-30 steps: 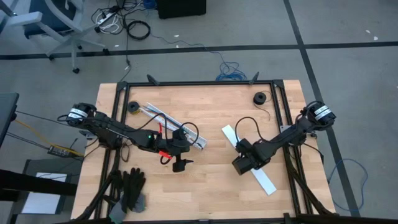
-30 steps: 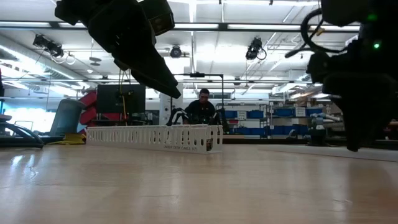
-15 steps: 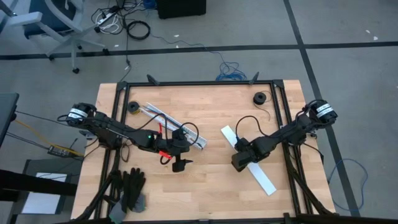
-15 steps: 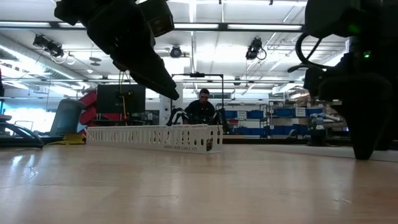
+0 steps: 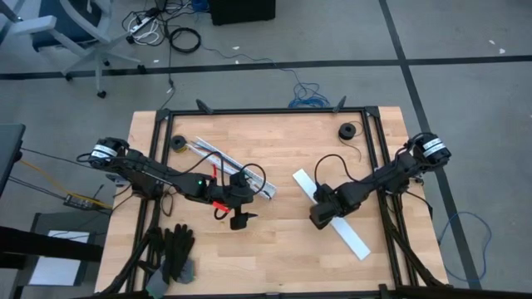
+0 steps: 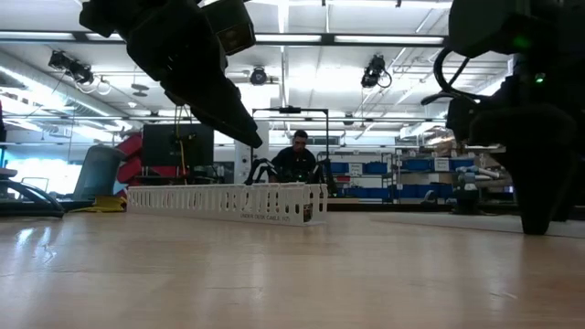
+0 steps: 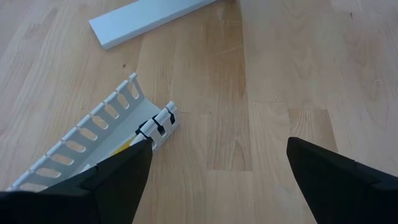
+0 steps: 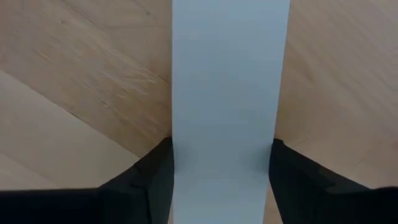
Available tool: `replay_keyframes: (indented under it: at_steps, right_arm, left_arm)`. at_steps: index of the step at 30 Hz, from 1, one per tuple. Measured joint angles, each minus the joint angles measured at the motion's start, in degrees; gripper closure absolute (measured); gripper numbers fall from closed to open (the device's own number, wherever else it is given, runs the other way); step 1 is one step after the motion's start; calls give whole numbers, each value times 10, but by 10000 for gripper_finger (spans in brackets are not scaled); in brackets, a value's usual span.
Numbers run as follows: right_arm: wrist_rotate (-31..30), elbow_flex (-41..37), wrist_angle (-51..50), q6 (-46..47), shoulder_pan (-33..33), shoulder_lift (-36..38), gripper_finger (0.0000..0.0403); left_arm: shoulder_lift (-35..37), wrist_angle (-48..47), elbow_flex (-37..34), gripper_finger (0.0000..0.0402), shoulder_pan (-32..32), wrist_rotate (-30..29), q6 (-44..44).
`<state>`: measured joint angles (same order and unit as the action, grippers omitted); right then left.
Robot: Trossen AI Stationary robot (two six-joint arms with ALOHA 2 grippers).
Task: Ziptie cables
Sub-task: Close the white cable duct
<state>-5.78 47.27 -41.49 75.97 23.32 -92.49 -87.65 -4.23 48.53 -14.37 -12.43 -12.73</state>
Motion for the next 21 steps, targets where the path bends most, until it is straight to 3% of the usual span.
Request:
replay_keyframes:
  at_steps: [21]
  right_arm:
    - [-48,6,-3,17,33,25,204]
  left_arm:
    - [0,0,0,51,0,0,0]
